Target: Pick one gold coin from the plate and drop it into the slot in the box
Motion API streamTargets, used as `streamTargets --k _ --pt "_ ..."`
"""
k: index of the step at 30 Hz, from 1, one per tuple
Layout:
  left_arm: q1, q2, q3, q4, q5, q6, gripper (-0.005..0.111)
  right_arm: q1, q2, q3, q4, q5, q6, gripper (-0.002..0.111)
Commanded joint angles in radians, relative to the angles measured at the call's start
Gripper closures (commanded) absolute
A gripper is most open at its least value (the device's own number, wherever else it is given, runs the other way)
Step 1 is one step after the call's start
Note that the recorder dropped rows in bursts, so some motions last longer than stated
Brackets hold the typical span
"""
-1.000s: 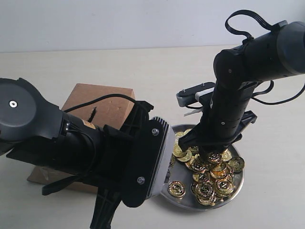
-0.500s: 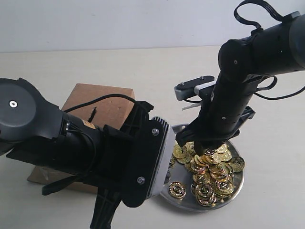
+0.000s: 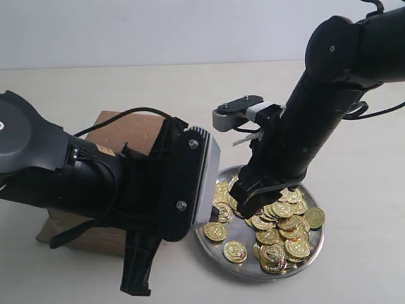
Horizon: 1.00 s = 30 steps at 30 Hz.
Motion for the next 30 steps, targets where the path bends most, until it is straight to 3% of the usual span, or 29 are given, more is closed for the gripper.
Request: streamTargets --k 1,8,12,15,18,22,23,30 --pt "0.012 -0.054 0.004 0.0 0.024 -0.043 0.107 0.001 -0.07 0.002 0.147 0.083 -0.232 0.083" --pt "0.012 -0.153 0.015 0.0 0.099 -0.13 0.107 0.001 -0.213 0.002 0.285 0.257 -0.428 0.09" --pt "0.012 -0.228 0.015 0.009 0.137 -0.119 0.107 0.001 -0.311 0.002 0.292 0.298 -0.479 0.091" --pt "0.012 -0.268 0.015 0.103 0.204 -0.054 0.103 0.001 -0.36 0.002 0.308 0.298 -0.51 0.091" --pt "0.012 -0.273 0.02 0.166 0.241 0.049 0.083 0.001 -0.366 0.004 0.31 0.298 -0.516 0.091" --pt "-0.022 -0.287 0.057 0.227 0.205 0.17 0.04 0.001 -0.364 0.034 0.339 0.298 -0.565 0.091" --pt "-0.045 -0.296 0.069 0.263 0.173 0.17 0.035 0.001 -0.364 0.042 0.349 0.298 -0.573 0.091" --pt "-0.15 -0.337 0.137 0.461 -0.083 0.17 0.051 0.032 -0.366 0.078 0.367 0.298 -0.606 0.091"
